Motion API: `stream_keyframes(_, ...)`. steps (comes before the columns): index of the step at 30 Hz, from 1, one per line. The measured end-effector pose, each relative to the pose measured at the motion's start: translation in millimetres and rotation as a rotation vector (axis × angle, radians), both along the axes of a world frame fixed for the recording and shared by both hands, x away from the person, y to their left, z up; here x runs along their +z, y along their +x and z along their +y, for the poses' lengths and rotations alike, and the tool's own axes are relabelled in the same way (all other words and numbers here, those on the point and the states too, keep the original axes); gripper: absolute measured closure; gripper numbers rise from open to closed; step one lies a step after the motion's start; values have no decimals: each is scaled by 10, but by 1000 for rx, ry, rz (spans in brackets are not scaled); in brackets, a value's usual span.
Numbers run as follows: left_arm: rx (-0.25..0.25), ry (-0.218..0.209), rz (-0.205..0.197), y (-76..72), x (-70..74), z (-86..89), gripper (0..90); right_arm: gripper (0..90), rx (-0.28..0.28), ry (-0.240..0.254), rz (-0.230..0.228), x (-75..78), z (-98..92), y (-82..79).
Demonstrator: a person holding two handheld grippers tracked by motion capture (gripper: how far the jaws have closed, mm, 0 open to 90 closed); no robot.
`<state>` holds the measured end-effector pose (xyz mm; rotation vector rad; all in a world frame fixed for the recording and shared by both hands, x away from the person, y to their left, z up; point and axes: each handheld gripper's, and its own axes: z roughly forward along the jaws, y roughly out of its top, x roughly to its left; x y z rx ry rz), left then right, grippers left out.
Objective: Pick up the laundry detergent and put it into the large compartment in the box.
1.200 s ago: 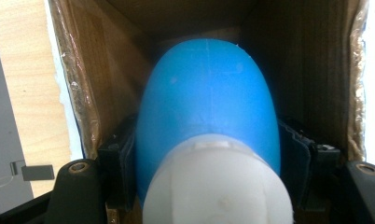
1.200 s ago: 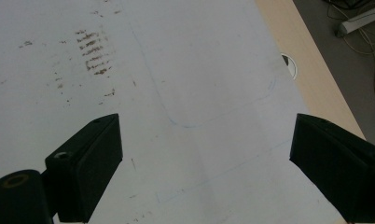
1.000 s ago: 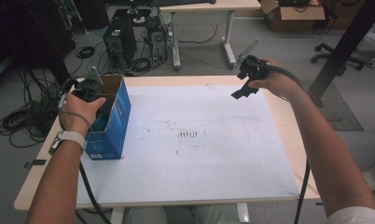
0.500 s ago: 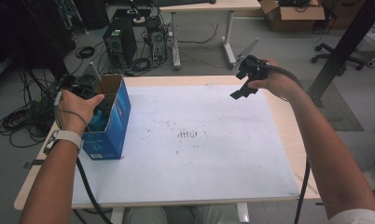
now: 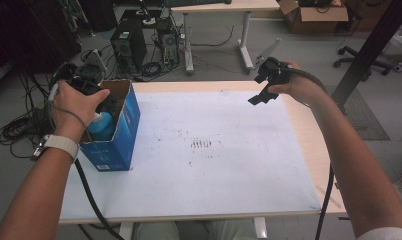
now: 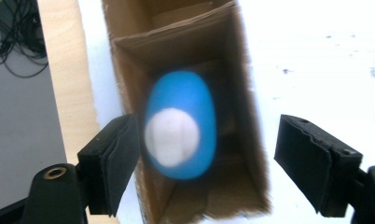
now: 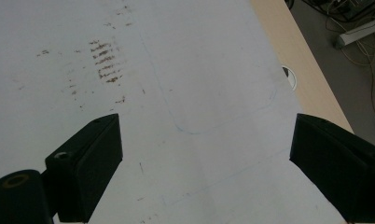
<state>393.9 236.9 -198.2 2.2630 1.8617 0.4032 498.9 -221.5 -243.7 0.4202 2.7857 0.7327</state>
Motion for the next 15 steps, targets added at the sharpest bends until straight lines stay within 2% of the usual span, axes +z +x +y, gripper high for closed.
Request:
stream_keyframes(11,-153,-64,-48,-245,312,-394,219,91,3,-3,-2,8,13,-28)
stream_keyframes(15,-225,-79,-45,-339,348,-530,209,91,4,-5,-3,4,7,-35)
